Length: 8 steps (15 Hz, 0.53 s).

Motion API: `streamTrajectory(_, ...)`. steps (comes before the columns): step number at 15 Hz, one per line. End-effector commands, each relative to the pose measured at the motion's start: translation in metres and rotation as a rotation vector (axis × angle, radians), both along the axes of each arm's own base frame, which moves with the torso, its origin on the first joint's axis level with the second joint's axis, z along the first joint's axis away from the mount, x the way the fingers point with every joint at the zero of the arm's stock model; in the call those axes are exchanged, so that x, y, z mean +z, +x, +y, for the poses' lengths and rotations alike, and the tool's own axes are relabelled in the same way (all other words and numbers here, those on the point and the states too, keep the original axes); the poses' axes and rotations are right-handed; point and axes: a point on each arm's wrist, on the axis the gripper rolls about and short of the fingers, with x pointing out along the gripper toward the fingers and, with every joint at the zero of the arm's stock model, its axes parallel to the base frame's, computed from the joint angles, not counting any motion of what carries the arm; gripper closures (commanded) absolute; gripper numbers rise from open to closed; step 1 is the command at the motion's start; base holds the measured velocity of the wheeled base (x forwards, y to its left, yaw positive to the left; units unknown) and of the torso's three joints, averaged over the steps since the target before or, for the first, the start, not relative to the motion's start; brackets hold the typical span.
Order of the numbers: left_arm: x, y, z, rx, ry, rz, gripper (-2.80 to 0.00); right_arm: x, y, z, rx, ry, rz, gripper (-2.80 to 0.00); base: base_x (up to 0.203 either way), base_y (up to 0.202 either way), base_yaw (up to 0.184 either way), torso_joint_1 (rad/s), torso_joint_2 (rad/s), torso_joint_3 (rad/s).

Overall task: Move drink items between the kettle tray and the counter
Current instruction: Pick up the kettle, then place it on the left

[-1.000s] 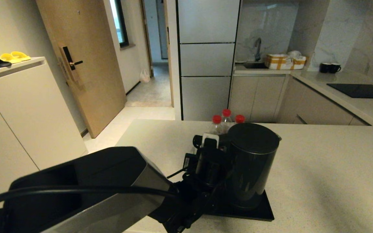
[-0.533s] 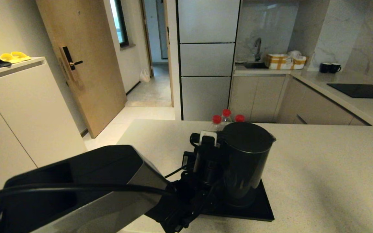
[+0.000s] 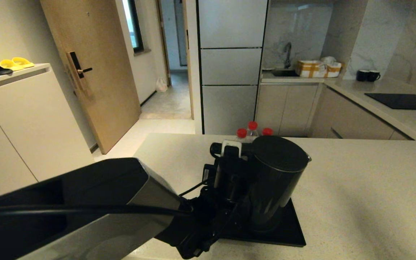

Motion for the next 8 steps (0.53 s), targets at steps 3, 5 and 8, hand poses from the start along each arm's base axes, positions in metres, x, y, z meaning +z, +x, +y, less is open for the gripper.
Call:
streamTrajectory(3, 0.024, -0.004, 0.002, -0.006, -0.058, -0.042, 0.00, 0.000, 0.000, 0.000, 0.001, 0.000, 0.001, 0.00, 0.000, 0.000, 0.000, 0.000, 0.00, 0.000)
streamTrajectory(5, 0.032, -0.007, 0.002, -0.013, -0.073, -0.053, 0.00, 0.000, 0.000, 0.000, 0.001, 0.000, 0.001, 0.00, 0.000, 0.000, 0.000, 0.000, 0.00, 0.000)
streamTrajectory(8, 0.039, -0.007, 0.001, -0.013, -0.090, -0.066, 0.00, 0.000, 0.000, 0.000, 0.001, 0.000, 0.001, 0.00, 0.000, 0.000, 0.000, 0.000, 0.00, 0.000)
